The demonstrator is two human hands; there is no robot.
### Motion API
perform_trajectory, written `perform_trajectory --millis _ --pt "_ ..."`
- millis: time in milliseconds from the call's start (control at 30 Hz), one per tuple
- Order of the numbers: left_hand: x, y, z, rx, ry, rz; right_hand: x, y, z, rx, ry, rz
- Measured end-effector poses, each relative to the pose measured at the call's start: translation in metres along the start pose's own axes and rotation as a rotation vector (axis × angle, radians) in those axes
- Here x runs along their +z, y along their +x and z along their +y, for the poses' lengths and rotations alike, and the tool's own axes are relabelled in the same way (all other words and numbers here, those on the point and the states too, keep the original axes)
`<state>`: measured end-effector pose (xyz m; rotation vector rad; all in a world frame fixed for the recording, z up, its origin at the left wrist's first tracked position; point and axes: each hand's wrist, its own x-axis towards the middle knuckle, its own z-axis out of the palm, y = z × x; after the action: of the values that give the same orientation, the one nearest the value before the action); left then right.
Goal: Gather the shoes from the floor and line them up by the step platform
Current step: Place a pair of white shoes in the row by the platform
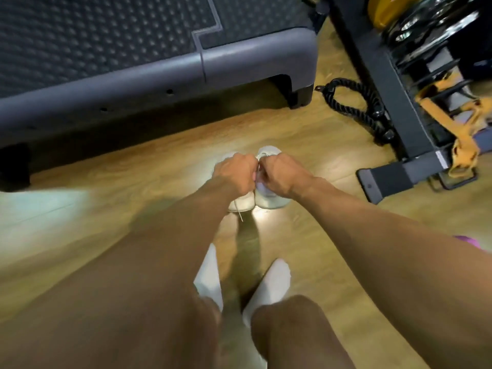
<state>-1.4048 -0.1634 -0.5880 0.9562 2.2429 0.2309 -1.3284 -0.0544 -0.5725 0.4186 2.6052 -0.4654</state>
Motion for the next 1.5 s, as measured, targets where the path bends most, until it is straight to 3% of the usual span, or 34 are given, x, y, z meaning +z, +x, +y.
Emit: perform_trajectory --millis 167,333,533,667,900,1100,1500 --pt "-0.117 -0.134 0.06 -0.09 -0.04 0.002 -0.134 -0.104 -0.072 -0.114 -0.012 -0.057" --pt "-0.205 -0.256 0.108 -0.146 -0.084 0.167 -0.232 -0.196 -0.118 -0.312 -0.055 0.054" --pt "-0.252 -0.377 0.148 -0.269 -0.082 0.506 -0.307 -0.273 -0.179 -0.432 -0.114 0.104" --pt "-0.263 -0.433 0.16 -0.354 -0.028 0.587 -0.33 -0.309 -0.229 -0.522 -0.222 0.054" --pt "-0.248 -0.538 0.131 -0.548 -0.178 0.617 -0.309 -0.359 -0.326 -0.703 -0.418 0.033" --pt "-0.211 -0.66 0.088 -0.767 -0.251 0.702 -0.259 -0.428 -0.423 -0.926 -0.309 0.005" --pt "-0.099 -0.894 0.01 -1.099 -0.442 0.834 -0.113 -0.564 -0.61 -1.37 -0.371 -0.12"
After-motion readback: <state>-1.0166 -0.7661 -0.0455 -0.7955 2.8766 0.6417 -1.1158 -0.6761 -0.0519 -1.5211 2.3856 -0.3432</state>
